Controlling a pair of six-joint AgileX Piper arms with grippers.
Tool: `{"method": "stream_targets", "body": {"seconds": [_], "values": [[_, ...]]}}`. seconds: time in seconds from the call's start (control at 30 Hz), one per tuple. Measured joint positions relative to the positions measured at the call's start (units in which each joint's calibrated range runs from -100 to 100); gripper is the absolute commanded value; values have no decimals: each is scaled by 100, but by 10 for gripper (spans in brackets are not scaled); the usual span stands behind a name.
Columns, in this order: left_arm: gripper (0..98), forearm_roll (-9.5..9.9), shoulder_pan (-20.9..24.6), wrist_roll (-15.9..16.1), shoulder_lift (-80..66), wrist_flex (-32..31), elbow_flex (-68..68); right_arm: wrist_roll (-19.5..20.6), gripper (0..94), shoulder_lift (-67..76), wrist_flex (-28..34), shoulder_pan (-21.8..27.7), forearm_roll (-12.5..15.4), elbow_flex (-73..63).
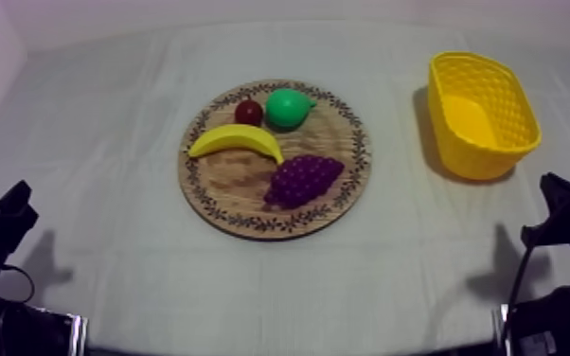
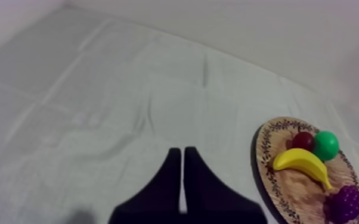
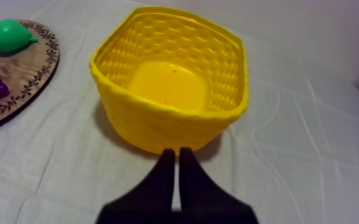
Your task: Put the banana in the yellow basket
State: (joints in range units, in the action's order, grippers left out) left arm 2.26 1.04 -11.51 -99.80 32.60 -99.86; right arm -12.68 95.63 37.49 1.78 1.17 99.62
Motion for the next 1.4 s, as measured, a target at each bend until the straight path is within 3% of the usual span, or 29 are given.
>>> {"method": "stream_targets", "body": {"seconds": [1.13, 1.4], "values": [[1, 0, 0, 0, 0, 0, 0, 26, 6, 0, -7, -158, 0, 0], [1, 0, 0, 0, 0, 0, 0, -126, 6, -284, -597, -223, 231, -139]]}}
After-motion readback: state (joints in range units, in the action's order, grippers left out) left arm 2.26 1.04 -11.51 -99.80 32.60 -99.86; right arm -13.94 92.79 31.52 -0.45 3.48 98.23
